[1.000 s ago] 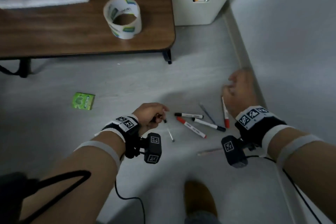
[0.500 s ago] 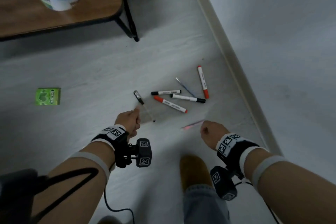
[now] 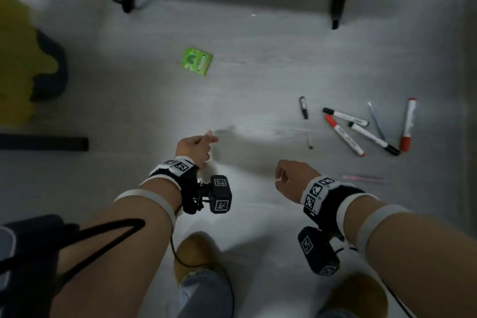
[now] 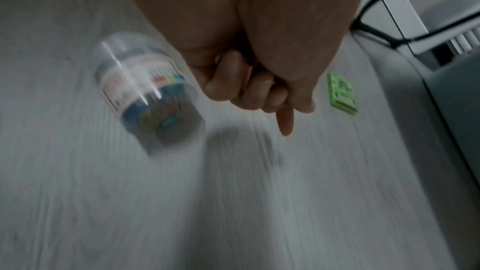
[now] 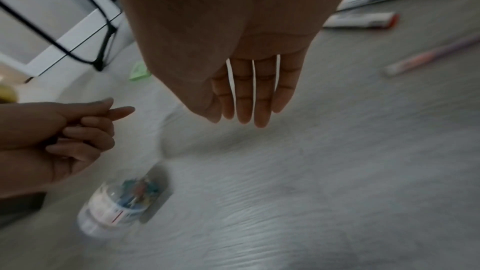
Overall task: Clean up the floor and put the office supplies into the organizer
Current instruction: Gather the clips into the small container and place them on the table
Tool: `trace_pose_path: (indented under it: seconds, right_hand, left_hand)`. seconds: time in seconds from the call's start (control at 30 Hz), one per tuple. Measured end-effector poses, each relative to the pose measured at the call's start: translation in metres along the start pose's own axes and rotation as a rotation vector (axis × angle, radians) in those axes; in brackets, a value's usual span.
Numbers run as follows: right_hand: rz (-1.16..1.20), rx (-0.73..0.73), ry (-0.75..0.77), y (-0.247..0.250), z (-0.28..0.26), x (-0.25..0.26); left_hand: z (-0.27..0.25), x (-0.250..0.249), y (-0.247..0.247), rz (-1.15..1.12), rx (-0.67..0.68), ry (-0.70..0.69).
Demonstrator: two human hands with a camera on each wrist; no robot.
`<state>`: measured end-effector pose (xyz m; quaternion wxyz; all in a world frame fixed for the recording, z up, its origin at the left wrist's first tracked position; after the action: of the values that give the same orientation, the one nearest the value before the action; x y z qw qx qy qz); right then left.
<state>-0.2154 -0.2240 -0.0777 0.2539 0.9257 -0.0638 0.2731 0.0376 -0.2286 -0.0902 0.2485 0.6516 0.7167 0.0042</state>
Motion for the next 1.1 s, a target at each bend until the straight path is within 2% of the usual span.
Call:
trace_pose_path:
  seconds: [0.17,0.27,0.33,0.5,0.6,0.7,0.8,1.0,1.07,1.1]
  right_hand:
    - [-0.137,0.127,0.182,-0.027,0.050,0.057]
    - [-0.219,0.179,0.292,-0.051,0.077,0.091]
    - [-0.296,0.151,0.395,-0.067,0.094,0.111]
    - [-0.685,0.115,0.653,-0.093,0.132,0.135]
    - [-0.662,0.008,0.605,-0.071,0.151,0.120]
    - [-0.604,0.056,0.587,-0.057,0.158,0.110]
    - [-0.602,0.122,0.570,-0.053,0.161,0.112]
    - [-0.613,0.193,0.548,-0.050,0.165,0.113]
    - [-0.576,0.211,0.532,-0.049,0.161,0.119]
    - [-0.522,0.170,0.524,-0.046,0.158,0.122]
  left_hand:
    - [0.012,0.038,0.067,-0.007,-0.237,-0.130]
    - [0.019,0.075,0.102,-0.018,-0.352,-0.127]
    - [0.023,0.102,0.112,0.021,-0.339,-0.075]
    - [0.020,0.139,0.098,0.069,-0.163,-0.030]
    - [0.025,0.150,0.085,0.095,-0.104,0.023]
    - [0.035,0.141,0.062,0.267,-0.044,0.040]
    - [0.038,0.131,0.047,0.458,-0.070,0.090]
    - [0.037,0.116,0.068,0.727,-0.055,0.069]
    - [0.038,0.110,0.076,0.751,-0.022,0.058]
    - [0.038,0.107,0.080,0.734,-0.015,0.043]
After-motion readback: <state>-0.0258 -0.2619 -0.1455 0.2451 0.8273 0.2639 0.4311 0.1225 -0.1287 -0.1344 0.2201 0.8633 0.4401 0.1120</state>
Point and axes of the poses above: each hand's wrist, its own z-axis towards the middle knuckle, its own y-axis out of the back of the hand, x = y × z, the point moved 2 cm from there along z, towards the middle knuckle, and after that the axes turned 12 degrees about y, right-handed, at the moved point
